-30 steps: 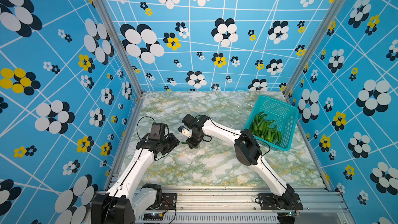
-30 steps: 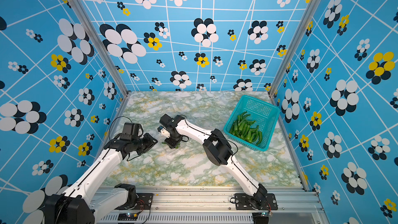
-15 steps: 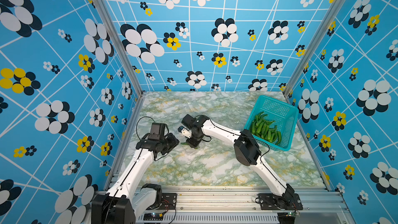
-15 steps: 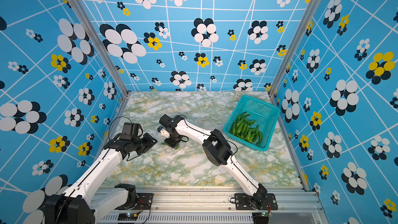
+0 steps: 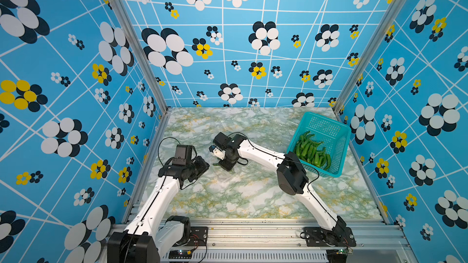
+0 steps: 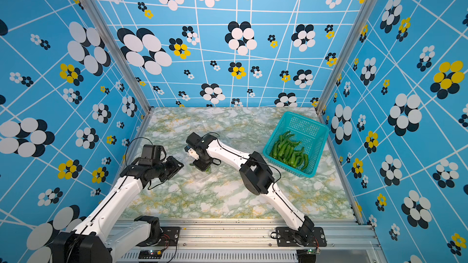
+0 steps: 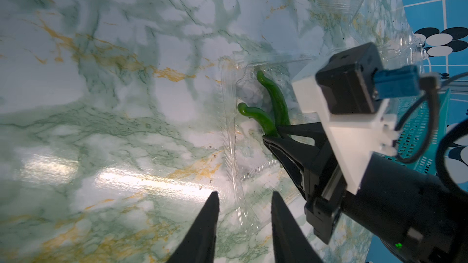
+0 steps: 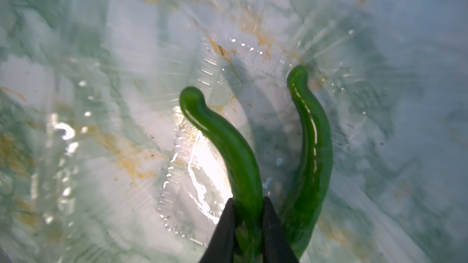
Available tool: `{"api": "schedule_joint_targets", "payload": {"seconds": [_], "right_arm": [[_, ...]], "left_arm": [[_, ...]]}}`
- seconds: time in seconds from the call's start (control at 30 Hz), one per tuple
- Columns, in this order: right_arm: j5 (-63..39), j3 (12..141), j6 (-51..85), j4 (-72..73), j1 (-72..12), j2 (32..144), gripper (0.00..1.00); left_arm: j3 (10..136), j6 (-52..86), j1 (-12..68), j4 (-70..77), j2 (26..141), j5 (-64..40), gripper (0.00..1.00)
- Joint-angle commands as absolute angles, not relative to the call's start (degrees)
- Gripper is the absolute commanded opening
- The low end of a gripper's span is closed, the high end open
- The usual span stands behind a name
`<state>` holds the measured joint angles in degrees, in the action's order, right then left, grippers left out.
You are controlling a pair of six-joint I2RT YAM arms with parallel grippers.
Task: Take small green peppers out of containers
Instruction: Pick up the green pepper from the packing box, then place the green pepper in the basket.
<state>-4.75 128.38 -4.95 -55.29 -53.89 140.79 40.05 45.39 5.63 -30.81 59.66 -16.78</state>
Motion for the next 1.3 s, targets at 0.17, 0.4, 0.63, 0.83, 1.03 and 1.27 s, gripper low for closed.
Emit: {"api": "schedule_joint_targets", "payload": {"seconds": [0.17,0.4,0.63,0.83,1.03,1.27], "right_arm": [[-0.5,130.8,-5.4,-56.8,-53.0,128.9,0.0],[4.7,121.6,-3.2,-53.5,-45.9,116.0,0.0],[8.5,107.5,0.2,-49.4,-35.0,102.3,0.0],[8.3,96.1,4.7,-45.9,-23.4,94.0,0.0],[8.3,87.9,6.3,-45.5,-15.5,91.3,0.0],[6.0,77.0,9.1,-42.0,-12.5,89.2,0.0]], "left_arm": [[46.7,45.3,6.8,-29.4,64.4,-17.2,0.37],[57.9,45.4,14.8,-28.3,73.8,-14.7,0.37],[72.2,44.5,24.1,-28.5,85.9,-13.1,0.37],[86.0,44.3,32.2,-28.1,98.7,-14.7,0.37],[103.1,43.3,39.2,-30.3,113.1,-18.4,0.37],[119.1,41.9,44.8,-35.4,124.9,-20.2,0.37]]}}
